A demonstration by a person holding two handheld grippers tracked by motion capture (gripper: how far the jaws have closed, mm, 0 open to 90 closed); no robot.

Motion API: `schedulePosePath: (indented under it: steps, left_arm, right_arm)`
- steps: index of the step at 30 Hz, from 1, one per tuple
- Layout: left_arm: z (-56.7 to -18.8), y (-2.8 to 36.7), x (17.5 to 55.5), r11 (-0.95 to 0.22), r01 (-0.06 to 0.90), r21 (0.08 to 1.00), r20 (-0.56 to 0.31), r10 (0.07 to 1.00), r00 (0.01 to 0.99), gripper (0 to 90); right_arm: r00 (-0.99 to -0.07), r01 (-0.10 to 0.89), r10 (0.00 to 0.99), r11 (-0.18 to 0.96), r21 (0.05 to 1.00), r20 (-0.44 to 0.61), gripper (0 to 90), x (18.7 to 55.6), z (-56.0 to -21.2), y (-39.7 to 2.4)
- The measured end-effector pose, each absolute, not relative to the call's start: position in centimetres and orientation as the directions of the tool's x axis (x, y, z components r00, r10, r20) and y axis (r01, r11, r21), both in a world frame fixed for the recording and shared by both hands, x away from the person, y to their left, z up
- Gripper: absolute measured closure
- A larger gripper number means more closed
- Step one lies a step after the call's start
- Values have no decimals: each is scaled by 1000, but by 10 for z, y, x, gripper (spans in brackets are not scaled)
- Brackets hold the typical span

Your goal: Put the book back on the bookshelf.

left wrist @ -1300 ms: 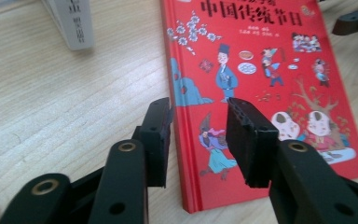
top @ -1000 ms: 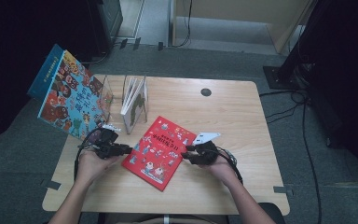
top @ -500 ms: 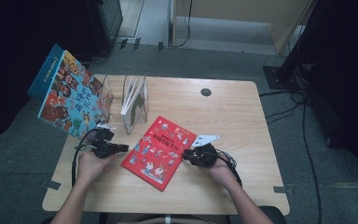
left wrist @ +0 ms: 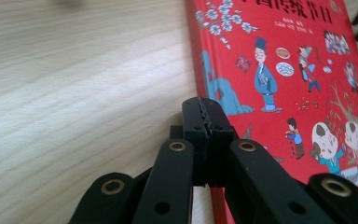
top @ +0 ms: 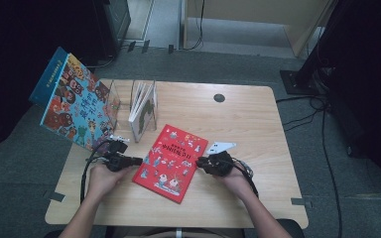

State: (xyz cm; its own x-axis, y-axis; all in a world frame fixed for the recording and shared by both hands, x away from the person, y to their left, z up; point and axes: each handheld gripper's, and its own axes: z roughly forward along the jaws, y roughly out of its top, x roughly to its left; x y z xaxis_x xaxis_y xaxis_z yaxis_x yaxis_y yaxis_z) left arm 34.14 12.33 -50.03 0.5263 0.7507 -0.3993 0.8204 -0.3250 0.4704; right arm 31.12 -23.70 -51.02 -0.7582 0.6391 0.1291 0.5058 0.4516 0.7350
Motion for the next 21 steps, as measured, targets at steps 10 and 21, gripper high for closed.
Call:
schedulePosePath:
  steps: [10, 21]
  left_arm:
    - [-500, 109, 338, -330, 826, 457, -421, 738, 528, 871]
    - [-501, 93, 340, -338, 817, 466, -423, 726, 542, 866]
  right_arm:
    - [-714, 533, 690, 428, 730, 117, 689, 316, -511, -247]
    - [-690, 550, 714, 407, 730, 122, 678, 312, -509, -257]
